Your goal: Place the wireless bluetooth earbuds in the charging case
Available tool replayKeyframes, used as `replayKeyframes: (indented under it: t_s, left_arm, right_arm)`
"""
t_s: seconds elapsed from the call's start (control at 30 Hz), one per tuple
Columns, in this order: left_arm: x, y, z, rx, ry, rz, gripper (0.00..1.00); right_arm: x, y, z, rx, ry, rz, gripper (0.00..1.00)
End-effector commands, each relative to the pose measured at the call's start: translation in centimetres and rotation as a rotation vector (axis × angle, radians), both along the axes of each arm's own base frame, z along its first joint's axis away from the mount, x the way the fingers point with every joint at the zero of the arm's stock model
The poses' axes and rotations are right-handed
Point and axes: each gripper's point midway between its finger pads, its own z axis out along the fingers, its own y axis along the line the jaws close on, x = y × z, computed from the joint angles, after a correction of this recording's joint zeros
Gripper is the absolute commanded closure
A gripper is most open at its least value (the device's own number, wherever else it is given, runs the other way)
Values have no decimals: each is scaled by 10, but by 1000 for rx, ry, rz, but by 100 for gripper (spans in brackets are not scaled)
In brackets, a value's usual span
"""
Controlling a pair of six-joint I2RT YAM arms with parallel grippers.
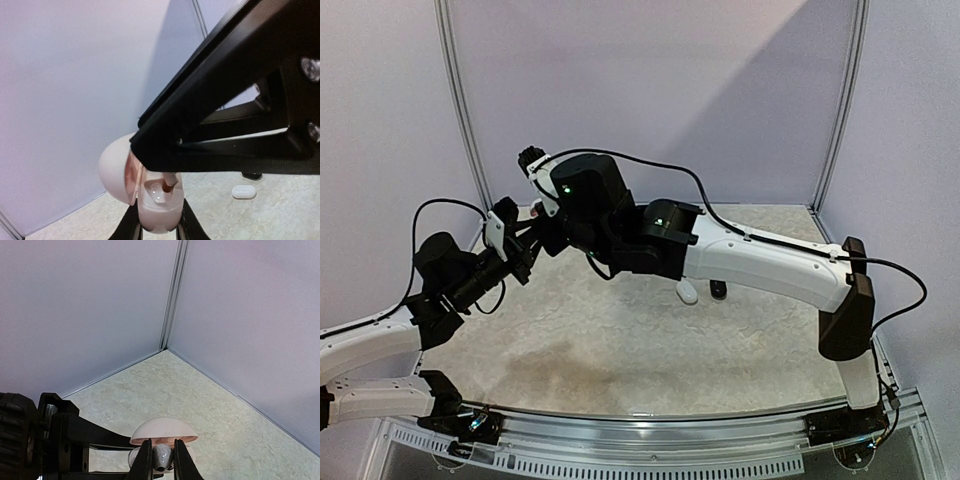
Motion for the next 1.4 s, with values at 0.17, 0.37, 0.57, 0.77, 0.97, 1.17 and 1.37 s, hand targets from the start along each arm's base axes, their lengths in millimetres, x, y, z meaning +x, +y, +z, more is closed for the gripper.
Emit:
replayKeyframes:
  t_s: [0.17, 0.37, 0.57, 0.77, 0.97, 1.17, 1.37]
  left_arm:
    - [-11, -1, 26, -72, -86, -25, 100]
    - [-11, -2, 25, -73, -84, -29, 100]
    - [-13, -2, 25, -72, -85, -35, 100]
    - [-12, -2, 23, -69, -77, -30, 100]
    - [-12, -2, 22, -72, -71, -35, 100]
    - [-12, -1, 22, -70, -71, -29, 100]
    - [-12, -3, 22, -67, -74, -36, 100]
  right_arm:
    - [10, -33, 46, 85, -13, -73, 100]
    - [8, -25, 32, 71, 13, -62, 100]
    - [0, -10, 30, 85, 18, 5, 100]
    - [-12, -9, 45, 65, -59, 15, 100]
    - [-23, -5, 58, 96, -75, 40, 100]
    - [-23, 2, 40, 67, -48, 45, 100]
    - [-13, -1, 33, 48, -39, 14, 100]
